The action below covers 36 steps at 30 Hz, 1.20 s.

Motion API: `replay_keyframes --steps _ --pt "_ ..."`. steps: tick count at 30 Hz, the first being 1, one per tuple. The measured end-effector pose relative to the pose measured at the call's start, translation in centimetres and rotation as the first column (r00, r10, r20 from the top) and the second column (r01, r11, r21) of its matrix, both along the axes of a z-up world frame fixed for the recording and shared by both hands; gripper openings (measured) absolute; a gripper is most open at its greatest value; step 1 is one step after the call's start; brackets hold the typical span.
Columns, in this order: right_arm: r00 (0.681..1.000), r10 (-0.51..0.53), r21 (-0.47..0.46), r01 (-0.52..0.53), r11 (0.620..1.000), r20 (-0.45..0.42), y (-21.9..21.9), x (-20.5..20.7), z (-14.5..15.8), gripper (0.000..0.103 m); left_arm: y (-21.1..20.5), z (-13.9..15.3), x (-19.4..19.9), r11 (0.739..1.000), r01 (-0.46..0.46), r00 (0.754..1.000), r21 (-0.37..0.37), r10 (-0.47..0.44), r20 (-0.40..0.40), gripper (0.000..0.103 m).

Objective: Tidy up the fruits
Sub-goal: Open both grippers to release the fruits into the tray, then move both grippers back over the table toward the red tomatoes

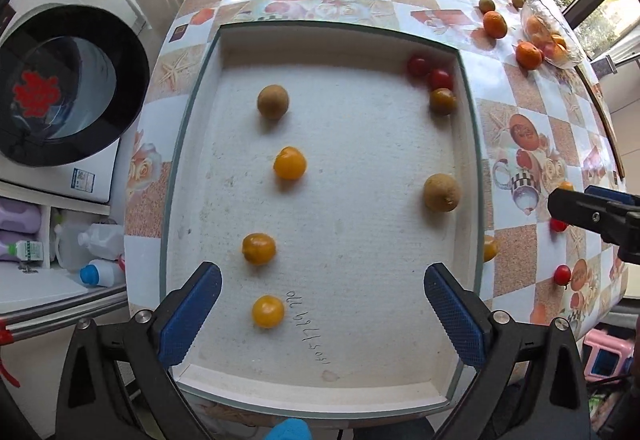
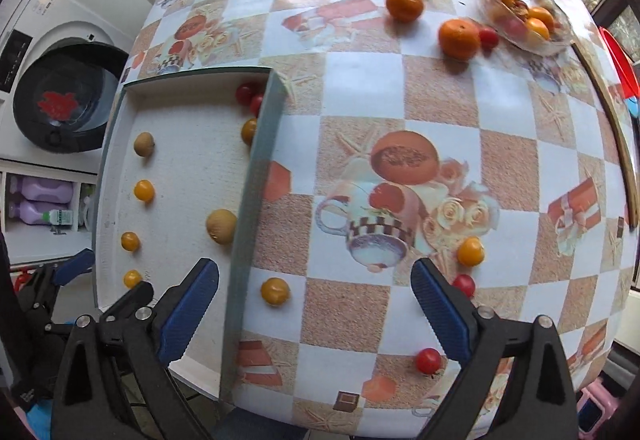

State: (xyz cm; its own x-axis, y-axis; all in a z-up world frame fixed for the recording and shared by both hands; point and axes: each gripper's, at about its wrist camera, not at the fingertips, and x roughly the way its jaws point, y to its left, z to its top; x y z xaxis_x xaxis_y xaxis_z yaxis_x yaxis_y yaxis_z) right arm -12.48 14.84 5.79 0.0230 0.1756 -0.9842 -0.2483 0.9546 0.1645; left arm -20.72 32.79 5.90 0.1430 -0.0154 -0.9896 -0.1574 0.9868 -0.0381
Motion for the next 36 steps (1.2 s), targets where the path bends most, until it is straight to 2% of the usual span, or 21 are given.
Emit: replay_keyframes --steps 5,10,16,19,25,32,36 --pt "0.991 -0.130 -0.034 0.129 0.991 -0.011 -5.7 -0.8 -0.6 0.098 -2.7 0.4 1.1 0.996 0.079 0.997 -0.027 -0.079 0.009 0.102" --pt "0.980 -0.198 -0.070 0.196 0.978 -0.024 -9.8 -2.2 -1.3 0.098 -5.9 2.3 1.9 0.984 0.163 0.985 -0.068 -0.159 0.062 0.102" --pt "0.979 -0.199 -0.114 0.194 0.974 -0.042 -12.7 -4.4 -2.3 0.098 -11.2 3.2 2.0 0.939 0.336 0.939 -0.074 -0.327 0.112 0.102" --pt "0.973 -0.224 -0.127 0.216 0.968 -0.050 -14.1 -5.0 -2.5 0.098 -13.6 2.6 2.2 0.920 0.386 0.919 -0.075 -0.376 0.114 0.102" --pt "0.964 -0.263 -0.125 0.256 0.958 -0.040 -16.4 -4.9 -2.7 0.098 -15.5 1.1 4.0 0.910 0.408 0.910 -0.077 -0.399 0.111 0.102" --pt "0.956 -0.294 -0.061 0.293 0.954 -0.011 -17.4 -2.4 -2.3 0.097 -16.5 -0.1 4.7 0.902 0.428 0.901 -0.048 -0.422 0.099 0.102" --pt "0.959 -0.282 -0.020 0.282 0.959 0.004 -16.8 0.0 -2.1 0.086 -17.3 -1.0 4.1 0.893 0.447 0.893 -0.046 -0.442 0.082 0.101"
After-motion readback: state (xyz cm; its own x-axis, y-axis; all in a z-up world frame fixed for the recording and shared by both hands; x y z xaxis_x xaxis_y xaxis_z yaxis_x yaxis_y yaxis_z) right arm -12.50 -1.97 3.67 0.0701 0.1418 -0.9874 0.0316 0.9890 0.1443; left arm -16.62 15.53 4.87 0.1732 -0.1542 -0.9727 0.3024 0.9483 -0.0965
